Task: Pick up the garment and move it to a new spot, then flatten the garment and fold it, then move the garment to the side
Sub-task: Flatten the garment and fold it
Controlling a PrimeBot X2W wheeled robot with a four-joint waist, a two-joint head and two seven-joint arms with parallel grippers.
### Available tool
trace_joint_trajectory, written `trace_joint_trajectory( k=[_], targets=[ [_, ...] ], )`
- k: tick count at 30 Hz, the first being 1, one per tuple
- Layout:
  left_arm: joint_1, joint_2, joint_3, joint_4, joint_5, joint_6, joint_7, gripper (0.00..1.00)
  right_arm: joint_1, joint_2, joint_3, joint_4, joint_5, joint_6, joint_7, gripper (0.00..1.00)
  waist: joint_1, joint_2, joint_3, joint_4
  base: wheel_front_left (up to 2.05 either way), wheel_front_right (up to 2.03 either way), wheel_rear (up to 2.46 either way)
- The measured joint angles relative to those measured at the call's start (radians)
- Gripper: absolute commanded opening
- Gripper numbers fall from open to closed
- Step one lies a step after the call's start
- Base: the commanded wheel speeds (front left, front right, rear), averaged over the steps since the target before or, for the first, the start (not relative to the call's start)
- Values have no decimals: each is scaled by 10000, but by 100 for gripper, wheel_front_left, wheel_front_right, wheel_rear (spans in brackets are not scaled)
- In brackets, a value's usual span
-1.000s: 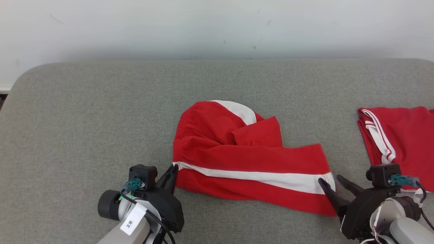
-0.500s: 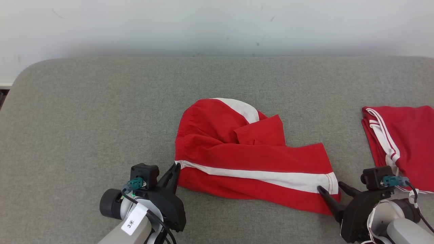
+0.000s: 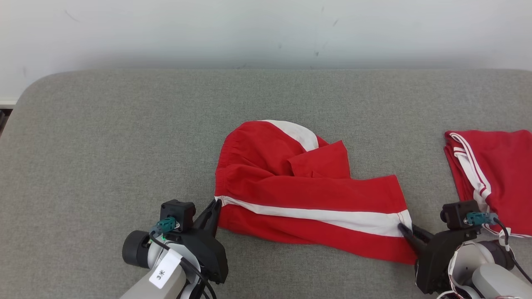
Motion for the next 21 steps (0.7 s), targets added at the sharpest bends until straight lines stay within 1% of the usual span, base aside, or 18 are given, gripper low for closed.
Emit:
trace_joint_trajectory(
  k=[1, 5, 9, 14, 16, 21],
  targets=[
    [0, 2, 2, -2, 0, 0, 0, 0, -35, 0, 10, 0, -12, 0, -12, 0, 0, 0, -4, -3, 0, 0, 0],
    [0, 10, 21, -10, 0, 4, 0, 0, -124, 13, 0, -2, -63, 8, -86, 0, 0, 0, -24, -18, 0, 0, 0],
    [2, 50, 79, -25, -2, 10, 0, 0, -222, 6, -215, -109, -184, 44, -564, 0, 0, 0, -46, -33, 0, 0, 0],
    [7, 359, 341, -150, -6, 10, -35, 0, -830, 21, -911, -688, -313, 44, -1674, 0, 0, 0, -88, -65, 0, 0, 0],
    [18, 518, 437, -224, -8, 10, -98, 0, -948, 52, -926, -708, -351, 46, -1820, 0, 0, 0, -100, -96, 0, 0, 0],
    [36, 690, 704, -397, -54, 10, -134, 0, -821, 35, -895, -625, -353, 61, -2100, 0, 0, 0, -144, -122, 0, 0, 0]
  ],
)
